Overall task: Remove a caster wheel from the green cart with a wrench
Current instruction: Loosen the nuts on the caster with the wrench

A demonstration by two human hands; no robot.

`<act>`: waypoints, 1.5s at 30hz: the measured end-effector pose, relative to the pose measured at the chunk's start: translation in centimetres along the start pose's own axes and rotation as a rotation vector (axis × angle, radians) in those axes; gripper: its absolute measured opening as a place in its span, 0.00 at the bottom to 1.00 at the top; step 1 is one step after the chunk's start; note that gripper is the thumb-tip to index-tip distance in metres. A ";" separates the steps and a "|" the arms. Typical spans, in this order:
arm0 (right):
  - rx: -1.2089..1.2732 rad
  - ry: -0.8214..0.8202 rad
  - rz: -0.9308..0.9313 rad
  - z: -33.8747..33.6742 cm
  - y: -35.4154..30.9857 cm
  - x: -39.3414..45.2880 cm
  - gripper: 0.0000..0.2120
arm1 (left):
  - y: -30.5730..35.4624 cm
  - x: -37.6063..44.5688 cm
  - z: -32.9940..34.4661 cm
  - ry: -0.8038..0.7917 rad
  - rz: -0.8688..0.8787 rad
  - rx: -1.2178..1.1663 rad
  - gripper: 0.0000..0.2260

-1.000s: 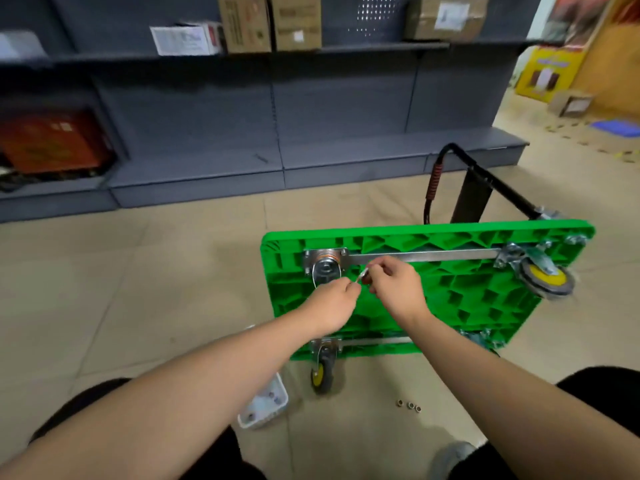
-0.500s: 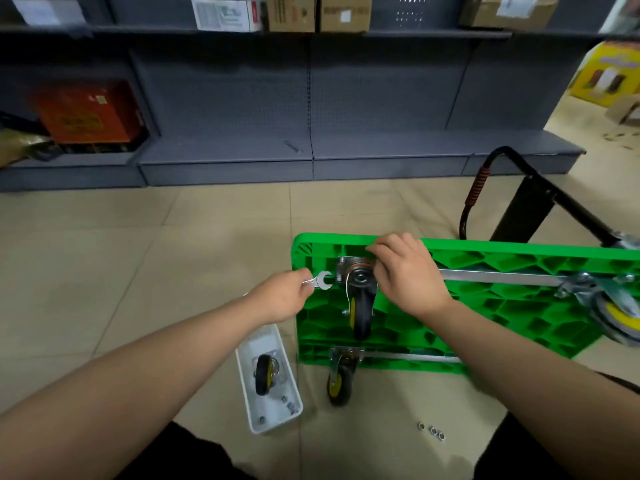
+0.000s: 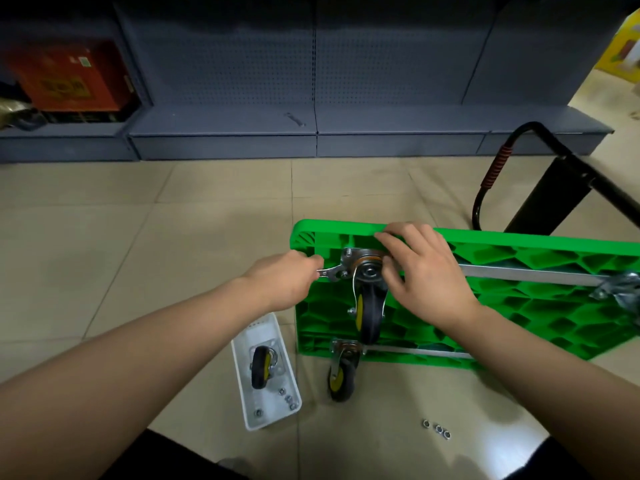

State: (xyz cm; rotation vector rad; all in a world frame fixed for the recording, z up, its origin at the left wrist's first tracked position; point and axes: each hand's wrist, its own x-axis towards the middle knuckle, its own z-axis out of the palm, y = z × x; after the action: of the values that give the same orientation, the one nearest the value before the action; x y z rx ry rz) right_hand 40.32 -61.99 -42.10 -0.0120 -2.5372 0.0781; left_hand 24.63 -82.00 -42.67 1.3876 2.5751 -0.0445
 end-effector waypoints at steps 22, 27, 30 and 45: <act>-0.017 -0.016 0.028 -0.2 0.3 -0.2 0.18 | 2.3 0.1 0.1 0.241 -0.035 0.402 0.10; -0.008 -0.018 0.032 -0.3 0.3 -0.2 0.19 | 1.8 -0.3 -0.4 0.283 -0.091 0.442 0.16; -0.002 -0.017 0.034 -0.3 0.3 -0.2 0.19 | 1.7 -0.3 -0.6 0.307 -0.103 0.462 0.18; -0.029 -0.019 0.050 -0.3 1.1 -0.3 0.19 | -0.9 0.0 2.7 0.568 -0.002 0.520 0.22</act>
State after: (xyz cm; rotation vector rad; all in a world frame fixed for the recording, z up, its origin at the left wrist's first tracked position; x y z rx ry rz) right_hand 40.77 -60.90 -42.08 -0.0867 -2.5571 0.0611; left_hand 24.34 -82.87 -45.33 1.7805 3.1864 -0.4015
